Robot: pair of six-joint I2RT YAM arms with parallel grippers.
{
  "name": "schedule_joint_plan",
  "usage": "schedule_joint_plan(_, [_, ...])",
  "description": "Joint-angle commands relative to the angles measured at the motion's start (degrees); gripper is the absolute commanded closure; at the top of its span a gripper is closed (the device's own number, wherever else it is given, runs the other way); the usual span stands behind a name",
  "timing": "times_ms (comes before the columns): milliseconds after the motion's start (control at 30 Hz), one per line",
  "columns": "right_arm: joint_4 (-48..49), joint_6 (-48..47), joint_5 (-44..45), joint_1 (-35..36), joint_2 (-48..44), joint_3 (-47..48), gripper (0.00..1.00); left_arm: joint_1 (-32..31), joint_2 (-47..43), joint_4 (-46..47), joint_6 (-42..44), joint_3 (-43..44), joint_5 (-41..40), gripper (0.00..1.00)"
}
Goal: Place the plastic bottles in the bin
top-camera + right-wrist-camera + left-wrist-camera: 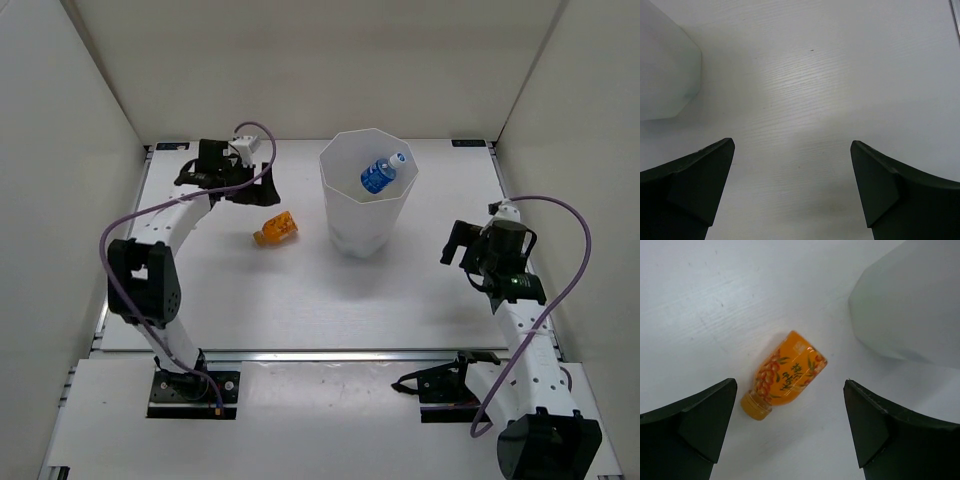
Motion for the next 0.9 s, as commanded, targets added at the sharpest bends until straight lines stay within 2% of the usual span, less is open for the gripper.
schedule_joint_plan(0, [0.6, 3.1, -3.2, -1.7, -0.9, 1.3, 0.01, 2.9, 2.8, 1.0, 2.6, 0.4, 4.9, 0.01])
schedule_joint_plan(133, [0.1, 5.0, -6.8, -2.3, 0.9, 2.1, 0.00, 0.2, 12.4, -4.3, 6.5, 7.1, 5.5, 0.01])
schedule_joint_plan(267, [1.0, 6.1, -5.7, -0.3, 1.9, 1.6, 0.01, 0.1, 13.6, -1.6, 5.2, 4.0, 7.0, 0.01])
schedule_joint_plan(400, [3.4, 7.6, -7.8, -1.2, 1.9, -0.2, 0.01, -0.2, 13.1, 0.7, 4.1, -0.9, 9.1, 0.01])
schedule_joint_plan(533, [4.4, 8.6, -9.7, -1.9, 2.5, -0.7, 0.01, -3.1, 12.1, 3.3, 3.3, -4.4, 4.7, 0.01])
schedule_joint_plan(767, [5.9, 9.6, -10.8, -1.5, 0.9, -3.0, 0.01, -10.3, 12.4, -0.4, 3.4, -5.1, -6.1, 0.01])
schedule_joint_plan(867, [6.1, 9.8, -11.7, -2.0, -0.1, -4.1, 0.01, -10.7, 11.1, -1.4, 0.8, -5.7, -10.4, 0.18])
